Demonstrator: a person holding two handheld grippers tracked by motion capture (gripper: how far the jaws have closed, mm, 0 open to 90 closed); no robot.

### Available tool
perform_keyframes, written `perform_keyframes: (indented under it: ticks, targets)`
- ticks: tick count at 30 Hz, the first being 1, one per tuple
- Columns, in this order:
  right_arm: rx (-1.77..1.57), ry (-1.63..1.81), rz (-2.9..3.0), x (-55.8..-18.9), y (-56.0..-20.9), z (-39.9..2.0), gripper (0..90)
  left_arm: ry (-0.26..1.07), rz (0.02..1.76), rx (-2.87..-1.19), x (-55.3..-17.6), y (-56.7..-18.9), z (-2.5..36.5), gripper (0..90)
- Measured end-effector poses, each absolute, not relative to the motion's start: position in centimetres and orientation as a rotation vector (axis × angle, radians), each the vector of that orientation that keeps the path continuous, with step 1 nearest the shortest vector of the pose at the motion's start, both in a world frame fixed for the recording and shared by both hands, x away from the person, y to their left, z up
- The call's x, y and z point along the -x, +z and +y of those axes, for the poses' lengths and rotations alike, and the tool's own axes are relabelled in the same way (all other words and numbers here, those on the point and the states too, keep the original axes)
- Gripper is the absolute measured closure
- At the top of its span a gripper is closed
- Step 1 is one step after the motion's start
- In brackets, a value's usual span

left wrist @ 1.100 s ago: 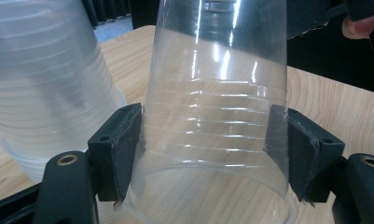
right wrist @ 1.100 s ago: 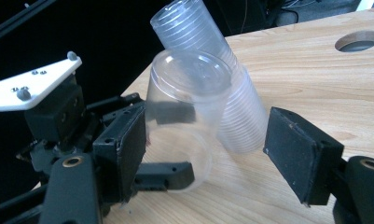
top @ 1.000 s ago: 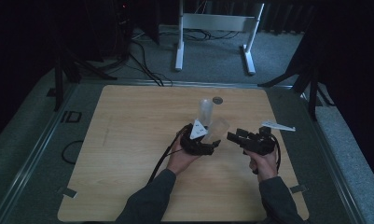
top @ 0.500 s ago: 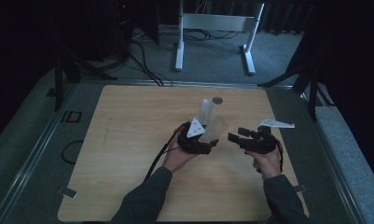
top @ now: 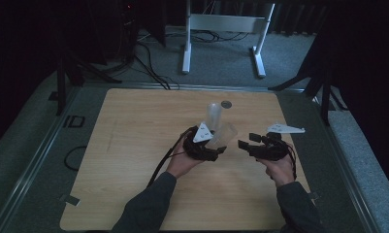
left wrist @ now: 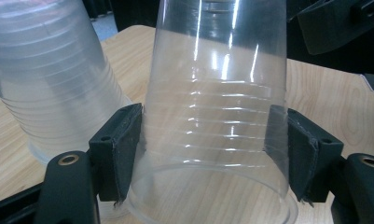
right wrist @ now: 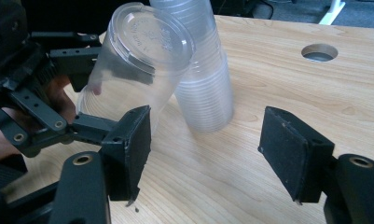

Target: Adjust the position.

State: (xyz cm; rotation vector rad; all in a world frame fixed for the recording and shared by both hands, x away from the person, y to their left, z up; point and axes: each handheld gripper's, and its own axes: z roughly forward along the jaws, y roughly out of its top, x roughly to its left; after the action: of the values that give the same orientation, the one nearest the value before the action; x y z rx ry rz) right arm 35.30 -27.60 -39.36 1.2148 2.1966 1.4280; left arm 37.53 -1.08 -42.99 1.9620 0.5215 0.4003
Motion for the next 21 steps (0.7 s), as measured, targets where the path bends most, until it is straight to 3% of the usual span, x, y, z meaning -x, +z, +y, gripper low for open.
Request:
perform_keyframes:
  ticks: [21]
  targets:
    - [-1.107,1.277,2.238,-34.75,-38.43,-27.09,34.3,0.417,0.457,-2.025,-37.44,-42.34,-0.98,29.1]
